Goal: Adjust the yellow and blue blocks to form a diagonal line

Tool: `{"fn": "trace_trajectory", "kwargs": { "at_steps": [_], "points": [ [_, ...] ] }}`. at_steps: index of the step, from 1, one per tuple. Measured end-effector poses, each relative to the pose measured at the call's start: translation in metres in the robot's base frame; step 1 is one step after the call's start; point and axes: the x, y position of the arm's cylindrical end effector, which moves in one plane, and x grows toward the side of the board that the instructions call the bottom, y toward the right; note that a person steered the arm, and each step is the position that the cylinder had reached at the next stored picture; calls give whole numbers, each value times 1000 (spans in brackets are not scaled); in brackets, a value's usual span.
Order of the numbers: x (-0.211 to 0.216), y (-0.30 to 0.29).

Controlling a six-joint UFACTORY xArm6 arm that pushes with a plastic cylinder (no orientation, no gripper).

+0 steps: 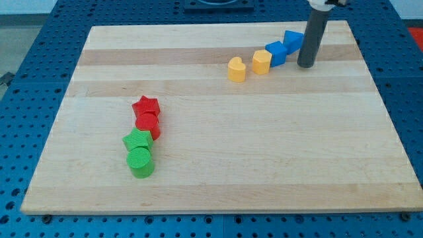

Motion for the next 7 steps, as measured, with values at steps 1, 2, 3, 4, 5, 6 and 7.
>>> {"fn": "trace_trajectory", "kwargs": {
  "at_steps": [1,2,3,4,5,6,7],
  "points": [
    [-8,0],
    [-17,0],
    [-28,0],
    [-27,0],
    [-5,0],
    [7,-15],
    [5,-37]
  ]
}}
